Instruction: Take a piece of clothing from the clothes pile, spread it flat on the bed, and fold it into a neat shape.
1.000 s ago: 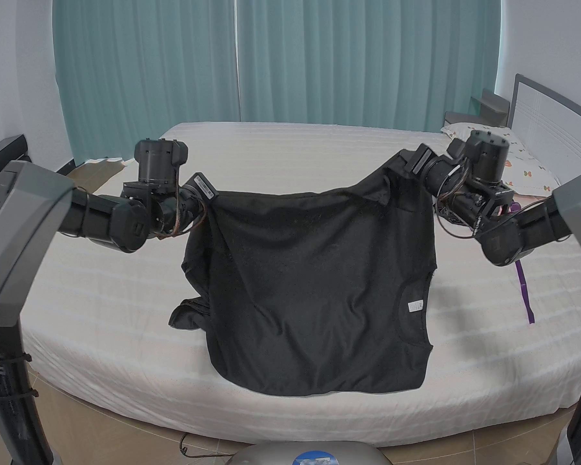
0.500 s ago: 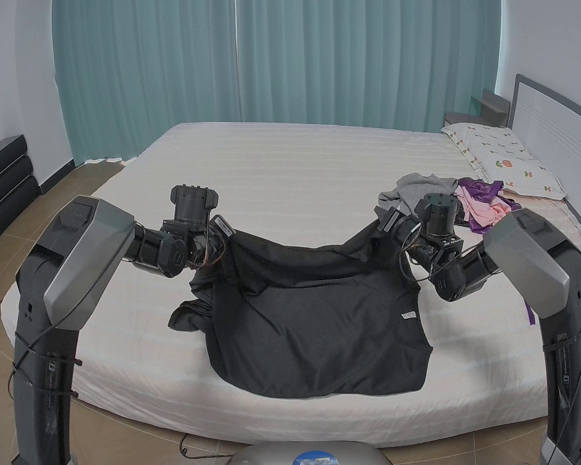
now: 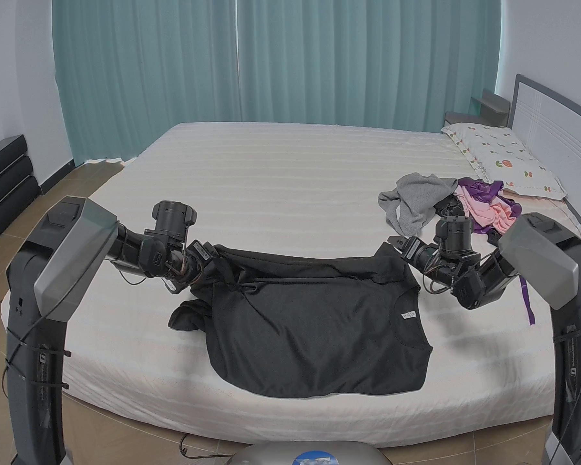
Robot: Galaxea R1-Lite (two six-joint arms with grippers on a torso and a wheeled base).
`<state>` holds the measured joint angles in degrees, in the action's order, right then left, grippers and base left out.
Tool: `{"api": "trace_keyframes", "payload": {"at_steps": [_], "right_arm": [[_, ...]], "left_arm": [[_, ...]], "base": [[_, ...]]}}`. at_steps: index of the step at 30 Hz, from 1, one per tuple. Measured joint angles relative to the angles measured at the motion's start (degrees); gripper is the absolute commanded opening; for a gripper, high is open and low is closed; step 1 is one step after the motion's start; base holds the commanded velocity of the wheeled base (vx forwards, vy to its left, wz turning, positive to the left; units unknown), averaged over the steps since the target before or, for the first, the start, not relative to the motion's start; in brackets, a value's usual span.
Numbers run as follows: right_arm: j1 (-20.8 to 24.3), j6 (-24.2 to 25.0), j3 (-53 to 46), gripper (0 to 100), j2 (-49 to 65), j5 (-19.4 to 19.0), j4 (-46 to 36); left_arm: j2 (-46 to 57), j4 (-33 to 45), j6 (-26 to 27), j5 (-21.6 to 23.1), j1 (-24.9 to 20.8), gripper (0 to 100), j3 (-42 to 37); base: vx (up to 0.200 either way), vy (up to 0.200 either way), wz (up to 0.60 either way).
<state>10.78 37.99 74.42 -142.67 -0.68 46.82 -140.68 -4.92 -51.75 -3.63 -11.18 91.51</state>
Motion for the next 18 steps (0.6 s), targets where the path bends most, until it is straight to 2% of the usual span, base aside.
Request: {"api": "trace_keyframes", "payload": {"at_steps": [5,9,12,17,18], "right_arm": [[-0.76,2.50,-9.07,100,5.79,-3.55,0.39],[-0.61,4.74,-16.63,100,9.67,-4.75,1.97],[-0.17,7.03,-22.00,100,11.98,-5.12,5.21],[0.90,9.91,-28.40,100,14.12,-5.50,10.87],[1.07,10.29,-29.09,100,14.25,-5.55,11.51]], "left_arm": [[4.94,-0.44,0.16,2.79,1.04,100,-6.97],[8.62,-2.29,0.22,4.45,1.82,100,-13.18],[10.93,-5.69,0.18,5.40,2.32,100,-19.10],[13.95,-15.60,-1.12,6.21,2.61,100,-29.96],[14.43,-17.32,-1.93,6.34,2.65,100,-31.68]], "base": [[0.000,0.000,0.00],[0.000,0.000,0.00],[0.000,0.000,0.00],[0.000,0.000,0.00],[0.200,0.000,0.00]]}}
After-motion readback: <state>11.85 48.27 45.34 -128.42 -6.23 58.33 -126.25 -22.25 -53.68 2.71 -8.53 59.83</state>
